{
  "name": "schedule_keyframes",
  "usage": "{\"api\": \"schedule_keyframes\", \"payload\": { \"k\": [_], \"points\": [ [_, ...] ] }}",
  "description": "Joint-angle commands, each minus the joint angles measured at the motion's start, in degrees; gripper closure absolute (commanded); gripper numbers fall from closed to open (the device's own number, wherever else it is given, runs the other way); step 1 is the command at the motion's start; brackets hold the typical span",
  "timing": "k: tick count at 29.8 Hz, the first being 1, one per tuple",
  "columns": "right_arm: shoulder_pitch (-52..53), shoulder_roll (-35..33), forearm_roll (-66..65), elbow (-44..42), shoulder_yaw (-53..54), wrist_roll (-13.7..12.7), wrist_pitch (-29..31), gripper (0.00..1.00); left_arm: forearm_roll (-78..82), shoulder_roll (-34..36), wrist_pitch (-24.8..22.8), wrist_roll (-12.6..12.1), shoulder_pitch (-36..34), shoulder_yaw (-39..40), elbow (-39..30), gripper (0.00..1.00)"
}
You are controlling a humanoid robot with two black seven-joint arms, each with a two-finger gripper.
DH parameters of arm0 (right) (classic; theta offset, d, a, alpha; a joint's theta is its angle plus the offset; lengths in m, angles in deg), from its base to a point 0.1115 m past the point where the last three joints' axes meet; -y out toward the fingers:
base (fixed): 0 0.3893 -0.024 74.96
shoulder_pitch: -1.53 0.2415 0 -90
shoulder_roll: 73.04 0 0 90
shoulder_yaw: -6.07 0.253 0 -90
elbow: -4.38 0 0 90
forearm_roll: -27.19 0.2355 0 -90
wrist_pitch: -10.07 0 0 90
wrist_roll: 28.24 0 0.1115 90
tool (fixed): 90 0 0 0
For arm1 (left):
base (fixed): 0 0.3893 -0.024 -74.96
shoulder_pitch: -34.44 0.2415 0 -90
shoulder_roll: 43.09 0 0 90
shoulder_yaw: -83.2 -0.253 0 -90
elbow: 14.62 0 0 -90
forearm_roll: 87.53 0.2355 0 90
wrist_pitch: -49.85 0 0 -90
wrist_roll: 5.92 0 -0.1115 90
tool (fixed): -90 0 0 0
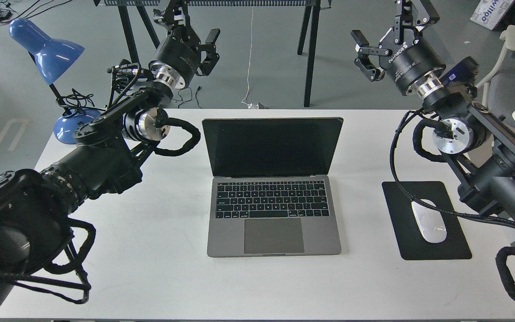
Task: Close notebook with right arm
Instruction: 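Move the right gripper over the top edge of the laptop screen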
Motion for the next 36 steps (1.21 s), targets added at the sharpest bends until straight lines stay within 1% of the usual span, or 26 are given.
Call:
{"api": "schedule_keyframes", "payload": {
  "k": [1, 5, 10, 13, 15, 18, 21, 25, 33, 36],
  "points": [
    [0.0, 0.1, 0.0, -0.1, -0.1, 0.0, 0.0, 0.00, 0.3, -0.2, 0.9, 0.0, 0.0, 0.0, 0.0, 0.00],
    [0.0, 0.1, 0.0, -0.1, -0.2, 0.0, 0.1, 0.00, 0.6, -0.3, 2.9, 0.0, -0.1, -0.1, -0.1, 0.00],
    [0.9, -0.2, -1.0, -1.4, -1.8, -0.3, -0.7, 0.00, 0.4, -0.1, 2.3, 0.0, 0.0, -0.1, -0.1, 0.00],
    [5.0, -0.1, -1.7, -4.3, -8.3, -0.4, -1.4, 0.00, 0.4, -0.1, 2.3, 0.0, -0.1, -0.1, -0.1, 0.00],
    [9.2, -0.1, -2.5, -6.3, -14.9, -0.4, -3.1, 0.00, 0.4, -0.1, 2.3, 0.0, -0.1, -0.1, -0.1, 0.00],
    [14.4, 0.7, -2.6, -10.3, -23.0, -0.5, -4.1, 0.00, 0.3, -0.1, 2.3, 0.0, -0.1, -0.1, -0.1, 0.00],
    [19.5, 3.6, -2.6, -15.3, -30.9, -0.7, -4.2, 0.00, 0.3, -0.1, 2.2, 0.0, -0.1, -0.1, -0.1, 0.00],
    [23.4, 8.6, -2.6, -23.1, -38.9, -0.6, -4.2, 0.00, 0.3, -0.1, 2.2, 0.0, -0.1, -0.1, -0.1, 0.00],
    [24.9, 17.7, -2.7, -33.4, -48.3, -0.6, -4.2, 0.00, 0.3, -0.1, 2.2, 0.0, 0.0, -0.1, -0.1, 0.00],
    [24.5, 18.1, -2.7, -35.1, -50.3, -0.5, -4.2, 0.00, 0.2, -0.1, 2.2, 0.0, 0.0, -0.1, -0.1, 0.00]
  ]
}}
